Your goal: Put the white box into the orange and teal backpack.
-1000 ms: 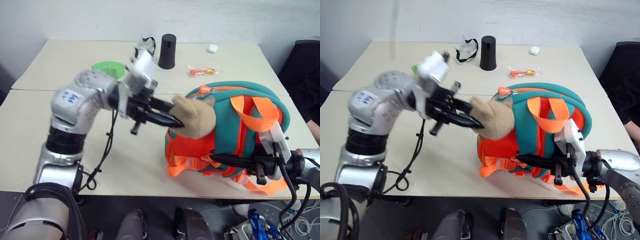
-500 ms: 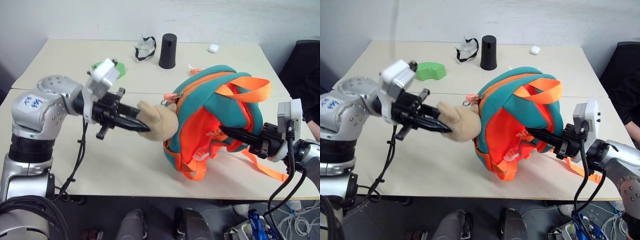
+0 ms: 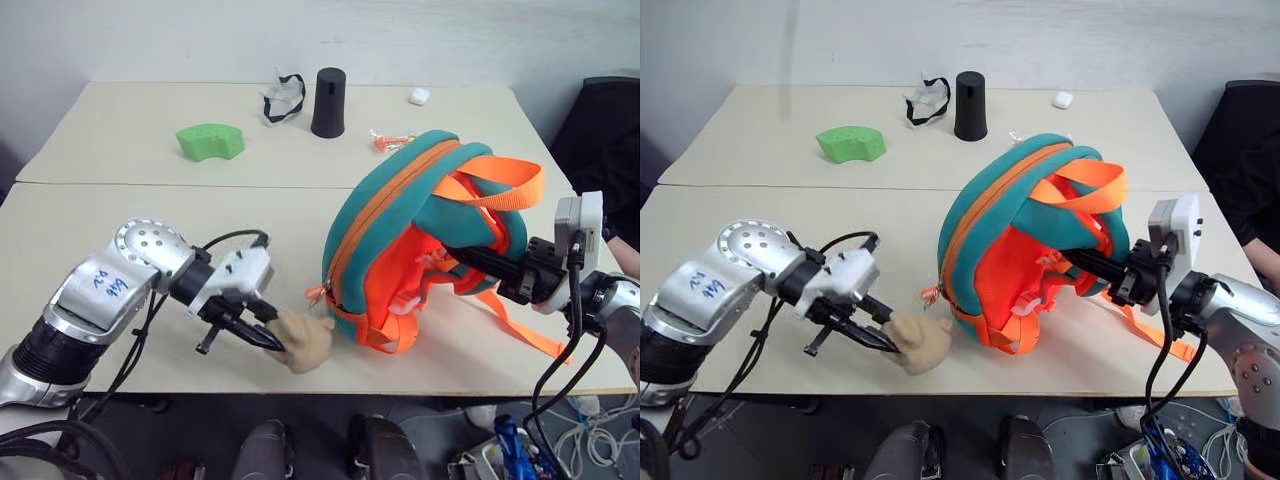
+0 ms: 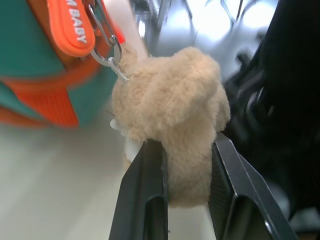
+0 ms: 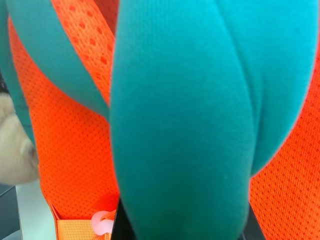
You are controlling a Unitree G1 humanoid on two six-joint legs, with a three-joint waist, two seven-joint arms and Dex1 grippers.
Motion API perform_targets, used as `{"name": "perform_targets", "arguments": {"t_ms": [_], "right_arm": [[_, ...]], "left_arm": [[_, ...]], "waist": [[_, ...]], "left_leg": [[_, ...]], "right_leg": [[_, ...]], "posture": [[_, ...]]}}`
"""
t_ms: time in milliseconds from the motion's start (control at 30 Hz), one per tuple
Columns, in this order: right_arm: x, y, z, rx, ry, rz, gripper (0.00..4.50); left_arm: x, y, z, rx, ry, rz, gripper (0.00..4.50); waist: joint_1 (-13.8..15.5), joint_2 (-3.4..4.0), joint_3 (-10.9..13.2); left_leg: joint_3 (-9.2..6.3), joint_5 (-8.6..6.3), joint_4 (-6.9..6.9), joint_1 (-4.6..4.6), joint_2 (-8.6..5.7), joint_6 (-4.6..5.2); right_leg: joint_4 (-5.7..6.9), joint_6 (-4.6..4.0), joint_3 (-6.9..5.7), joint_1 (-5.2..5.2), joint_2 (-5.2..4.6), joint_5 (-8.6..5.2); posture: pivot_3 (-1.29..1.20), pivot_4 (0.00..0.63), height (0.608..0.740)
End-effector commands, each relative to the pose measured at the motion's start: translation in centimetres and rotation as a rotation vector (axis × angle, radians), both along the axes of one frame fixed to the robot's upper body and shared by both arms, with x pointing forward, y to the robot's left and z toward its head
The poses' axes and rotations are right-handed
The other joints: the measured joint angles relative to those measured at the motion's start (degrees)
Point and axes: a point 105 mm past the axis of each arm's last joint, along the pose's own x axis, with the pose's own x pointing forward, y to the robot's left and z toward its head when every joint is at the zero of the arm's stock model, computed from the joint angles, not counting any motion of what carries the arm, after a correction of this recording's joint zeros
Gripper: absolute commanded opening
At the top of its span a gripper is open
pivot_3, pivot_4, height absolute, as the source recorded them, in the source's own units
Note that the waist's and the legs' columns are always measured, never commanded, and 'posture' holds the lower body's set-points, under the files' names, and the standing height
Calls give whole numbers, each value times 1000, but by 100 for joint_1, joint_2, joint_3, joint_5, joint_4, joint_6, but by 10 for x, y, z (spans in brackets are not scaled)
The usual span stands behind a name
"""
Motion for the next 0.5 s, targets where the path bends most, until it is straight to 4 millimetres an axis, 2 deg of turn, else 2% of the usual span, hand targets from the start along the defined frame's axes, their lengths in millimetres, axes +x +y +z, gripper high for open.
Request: {"name": "perform_targets", "arguments": {"t_ms": [33, 167, 267, 400, 433, 500], "right_arm": [[1, -1, 12, 26, -59, -6, 40], [1, -1, 12, 27, -59, -3, 40], [-1, -2, 13, 27, -60, -3, 40], [-4, -5, 12, 16, -57, 0, 40], [-7, -5, 10, 9, -36, 13, 40], [-15, -6, 2, -30, 22, 55, 753]], "left_arm": [[8, 0, -45, 111, -64, 4, 699], [19, -11, -68, 100, -104, 42, 699], [25, -14, -69, 72, -114, 69, 699], [27, -18, -58, 4, -72, 99, 699], [27, -19, -49, -36, -42, 110, 699], [24, -21, -24, -134, 46, 114, 1330]], "waist": [[24, 3, -2], [101, 5, -4], [126, 30, -19], [116, 34, -22], [109, 34, -22], [104, 34, -21]], "left_leg": [[0, -1, 0, 1, -1, 1], [-1, -2, 1, -1, 1, 5], [-2, -8, 1, 5, -10, 21], [-3, -11, 2, 8, -12, 31], [-3, -11, 2, 7, -11, 31], [-4, -11, 2, 6, -9, 30]], "right_leg": [[0, 0, 1, 0, -2, 0], [-1, 0, -1, 1, -7, 0], [-3, 6, -2, 11, -18, 3], [-9, 19, 0, 18, -28, 11], [-8, 19, 0, 18, -28, 11], [-9, 19, 0, 17, -28, 11]], "posture": [[0, 150, 740], [0, 150, 740], [0, 150, 740], [0, 150, 740], [0, 150, 740], [0, 150, 740]]}}
